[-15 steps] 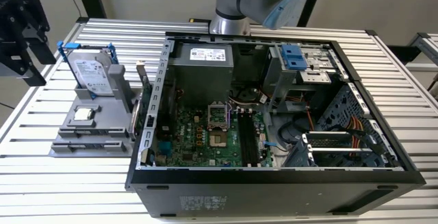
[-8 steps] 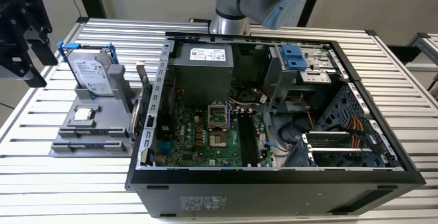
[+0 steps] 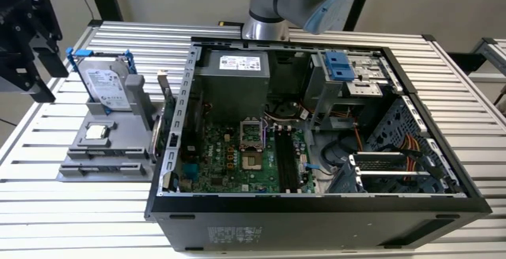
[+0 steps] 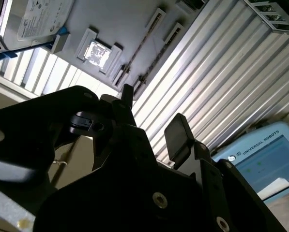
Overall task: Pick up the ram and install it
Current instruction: 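Pick up the ram and move it above insertion slot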
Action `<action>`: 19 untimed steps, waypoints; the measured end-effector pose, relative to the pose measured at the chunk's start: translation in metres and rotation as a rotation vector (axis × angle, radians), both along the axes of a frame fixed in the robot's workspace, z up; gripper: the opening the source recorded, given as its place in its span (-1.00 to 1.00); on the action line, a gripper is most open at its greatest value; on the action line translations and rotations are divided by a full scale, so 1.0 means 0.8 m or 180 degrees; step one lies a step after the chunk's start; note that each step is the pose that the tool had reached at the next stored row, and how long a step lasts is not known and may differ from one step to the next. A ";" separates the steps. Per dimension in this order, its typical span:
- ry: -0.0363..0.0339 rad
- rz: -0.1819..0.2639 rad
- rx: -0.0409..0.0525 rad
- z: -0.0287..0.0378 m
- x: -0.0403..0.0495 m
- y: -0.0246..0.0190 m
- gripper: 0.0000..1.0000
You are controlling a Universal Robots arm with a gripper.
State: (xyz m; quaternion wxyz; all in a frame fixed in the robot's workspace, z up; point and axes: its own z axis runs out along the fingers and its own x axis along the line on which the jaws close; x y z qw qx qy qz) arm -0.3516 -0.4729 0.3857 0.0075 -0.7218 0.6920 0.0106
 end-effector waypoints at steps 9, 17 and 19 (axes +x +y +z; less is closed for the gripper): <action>0.0000 -0.0004 0.0000 -0.0076 0.000 0.0010 1.00; 0.0000 -0.0004 0.0000 -0.0137 0.000 0.0036 1.00; -0.0001 -0.0004 0.0000 -0.0156 0.000 0.0043 1.00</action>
